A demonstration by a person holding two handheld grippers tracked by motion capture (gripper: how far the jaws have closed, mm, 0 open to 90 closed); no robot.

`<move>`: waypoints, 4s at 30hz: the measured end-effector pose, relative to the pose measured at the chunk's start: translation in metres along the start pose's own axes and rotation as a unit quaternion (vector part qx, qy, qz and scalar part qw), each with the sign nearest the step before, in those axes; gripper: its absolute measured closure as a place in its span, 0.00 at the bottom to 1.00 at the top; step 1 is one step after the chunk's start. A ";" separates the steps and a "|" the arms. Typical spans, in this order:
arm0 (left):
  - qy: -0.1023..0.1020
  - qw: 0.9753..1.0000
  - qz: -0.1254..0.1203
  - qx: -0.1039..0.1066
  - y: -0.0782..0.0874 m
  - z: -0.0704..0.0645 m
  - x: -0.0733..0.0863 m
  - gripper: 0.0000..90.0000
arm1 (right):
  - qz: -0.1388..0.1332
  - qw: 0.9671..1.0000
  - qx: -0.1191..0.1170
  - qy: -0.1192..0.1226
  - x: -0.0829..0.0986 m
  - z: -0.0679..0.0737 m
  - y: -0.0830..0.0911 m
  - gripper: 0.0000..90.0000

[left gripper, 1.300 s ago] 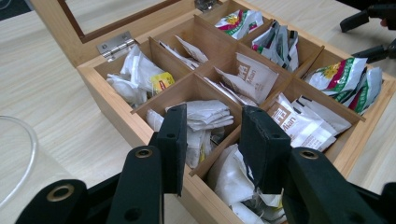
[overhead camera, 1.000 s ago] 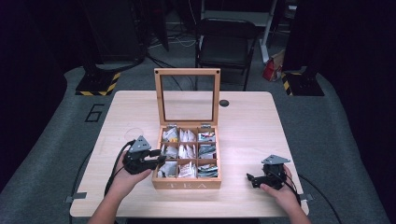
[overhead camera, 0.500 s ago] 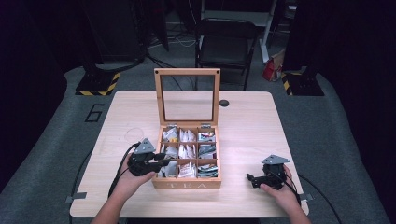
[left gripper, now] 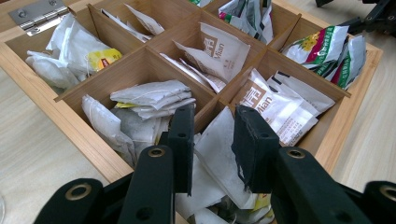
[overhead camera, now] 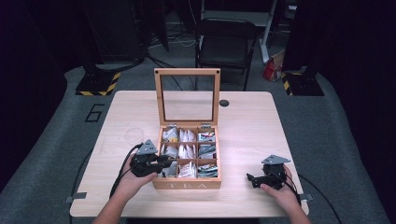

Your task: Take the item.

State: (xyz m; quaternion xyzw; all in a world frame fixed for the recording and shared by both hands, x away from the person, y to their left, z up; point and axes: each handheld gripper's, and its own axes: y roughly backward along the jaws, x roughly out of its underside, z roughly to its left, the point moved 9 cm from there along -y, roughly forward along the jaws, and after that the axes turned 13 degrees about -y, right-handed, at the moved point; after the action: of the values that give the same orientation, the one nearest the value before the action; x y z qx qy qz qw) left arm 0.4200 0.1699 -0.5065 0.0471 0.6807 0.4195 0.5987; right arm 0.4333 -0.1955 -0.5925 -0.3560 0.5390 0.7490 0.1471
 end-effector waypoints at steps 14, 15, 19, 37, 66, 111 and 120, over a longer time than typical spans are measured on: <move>-0.003 1.000 0.012 0.021 0.002 -0.005 0.003 0.94 | 0.000 1.000 0.000 0.001 0.000 0.000 0.000 0.00; -0.003 1.000 0.014 0.024 0.003 -0.006 0.003 0.94 | 0.000 1.000 0.000 0.001 0.000 0.000 0.000 0.00; -0.009 0.999 0.020 0.026 0.003 -0.009 0.004 0.99 | 0.000 1.000 0.000 0.001 0.000 0.000 0.000 0.00; -0.007 1.000 -0.016 -0.002 0.021 -0.002 -0.009 1.00 | 0.000 1.000 -0.001 0.000 0.000 0.000 0.000 0.00; -0.023 0.995 -0.082 -0.051 0.065 0.004 -0.040 1.00 | 0.000 1.000 -0.004 0.000 0.000 0.001 0.001 0.00; 0.004 0.989 -0.090 -0.114 0.100 0.040 -0.047 1.00 | 0.000 1.000 -0.004 0.000 0.000 0.001 0.001 0.00; 0.010 0.987 -0.089 -0.132 0.110 0.059 -0.050 1.00 | 0.000 1.000 -0.004 0.000 0.000 0.001 0.001 0.00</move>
State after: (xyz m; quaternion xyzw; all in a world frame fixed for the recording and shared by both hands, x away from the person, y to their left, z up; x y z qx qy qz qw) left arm 0.4361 0.2434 -0.3944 -0.0976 0.6269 0.4510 0.6277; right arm 0.4326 -0.1953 -0.5921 -0.3561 0.5361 0.7514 0.1454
